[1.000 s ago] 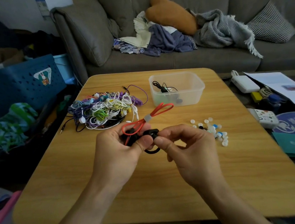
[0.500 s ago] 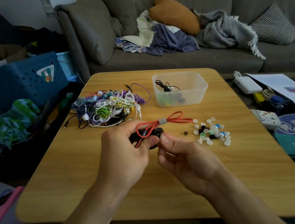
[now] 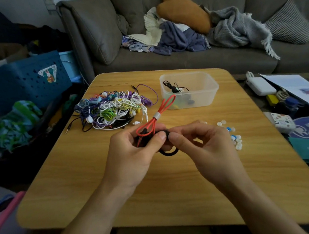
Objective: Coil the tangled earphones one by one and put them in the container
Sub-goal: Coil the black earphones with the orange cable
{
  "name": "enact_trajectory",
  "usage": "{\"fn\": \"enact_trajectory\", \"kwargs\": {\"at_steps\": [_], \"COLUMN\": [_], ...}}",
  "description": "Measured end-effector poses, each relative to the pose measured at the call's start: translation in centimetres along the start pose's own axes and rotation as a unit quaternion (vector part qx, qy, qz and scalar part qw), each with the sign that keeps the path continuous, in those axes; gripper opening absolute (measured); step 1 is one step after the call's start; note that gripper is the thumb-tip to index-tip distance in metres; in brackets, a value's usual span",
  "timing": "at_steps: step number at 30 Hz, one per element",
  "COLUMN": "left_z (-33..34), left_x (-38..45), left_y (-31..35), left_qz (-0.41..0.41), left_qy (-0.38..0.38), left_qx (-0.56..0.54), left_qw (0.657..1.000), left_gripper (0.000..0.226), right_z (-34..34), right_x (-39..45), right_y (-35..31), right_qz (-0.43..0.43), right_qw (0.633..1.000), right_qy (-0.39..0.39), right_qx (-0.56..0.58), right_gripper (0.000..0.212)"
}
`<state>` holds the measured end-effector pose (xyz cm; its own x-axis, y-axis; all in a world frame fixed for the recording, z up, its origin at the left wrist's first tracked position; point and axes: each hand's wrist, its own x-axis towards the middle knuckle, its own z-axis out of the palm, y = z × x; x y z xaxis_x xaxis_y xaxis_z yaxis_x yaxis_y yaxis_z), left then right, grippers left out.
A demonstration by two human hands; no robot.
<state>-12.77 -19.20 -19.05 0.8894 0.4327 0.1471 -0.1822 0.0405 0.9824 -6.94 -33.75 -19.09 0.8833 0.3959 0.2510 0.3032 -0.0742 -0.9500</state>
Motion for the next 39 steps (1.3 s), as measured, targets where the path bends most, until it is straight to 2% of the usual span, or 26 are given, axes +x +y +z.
{"fn": "enact_trajectory", "kwargs": {"at_steps": [5,8,11,14,18,22,24,28,30,34,39], "left_z": [0.2,0.4,0.6,0.7,0.6,0.8,1.0,0.8,0.8,0.8,0.3], "left_x": [-0.2,-0.4,-0.4,-0.4,-0.4,-0.4,-0.4,-0.3,-0.4,-0.8,-0.9], "left_y": [0.1,0.2,0.0,-0.1,0.1,0.2,0.2,0.0,0.0,0.0,0.2], "left_qz": [-0.053,-0.067,-0.068,-0.058,-0.033,-0.023,-0.027,-0.004,0.015,0.055,0.063], "left_qy": [-0.011,-0.023,-0.023,-0.019,-0.016,-0.019,-0.006,0.025,0.035,0.059,0.084], "left_qx": [-0.096,-0.121,-0.128,-0.125,-0.12,-0.099,-0.095,-0.016,0.012,0.079,0.092], "left_qw": [0.994,0.99,0.989,0.99,0.992,0.995,0.995,1.0,0.999,0.994,0.99], "left_gripper": [0.024,0.03,0.029,0.03,0.029,0.028,0.028,0.017,0.013,0.012,0.01], "right_z": [-0.3,-0.3,0.0,0.2,0.4,0.4,0.4,0.1,0.1,0.6,1.1], "right_x": [0.0,-0.1,-0.1,-0.1,-0.4,-0.2,-0.2,-0.1,0.0,0.1,0.3], "right_y": [-0.2,-0.4,-0.3,-0.2,-0.1,0.2,0.3,0.2,0.2,0.4,0.2], "right_qz": [-0.009,0.004,0.007,0.025,-0.011,-0.008,-0.018,-0.154,-0.172,-0.138,-0.136], "right_qw": [1.0,0.997,0.994,0.984,0.981,0.989,0.995,0.981,0.973,0.978,0.98], "right_qy": [0.0,0.001,0.011,0.035,0.035,0.029,0.037,0.081,0.067,0.06,0.044], "right_qx": [0.016,0.072,0.112,0.175,0.188,0.143,0.086,-0.083,-0.135,-0.146,-0.139], "right_gripper": [0.009,0.005,0.005,0.015,0.01,0.013,0.013,0.011,0.011,0.01,0.01]}}
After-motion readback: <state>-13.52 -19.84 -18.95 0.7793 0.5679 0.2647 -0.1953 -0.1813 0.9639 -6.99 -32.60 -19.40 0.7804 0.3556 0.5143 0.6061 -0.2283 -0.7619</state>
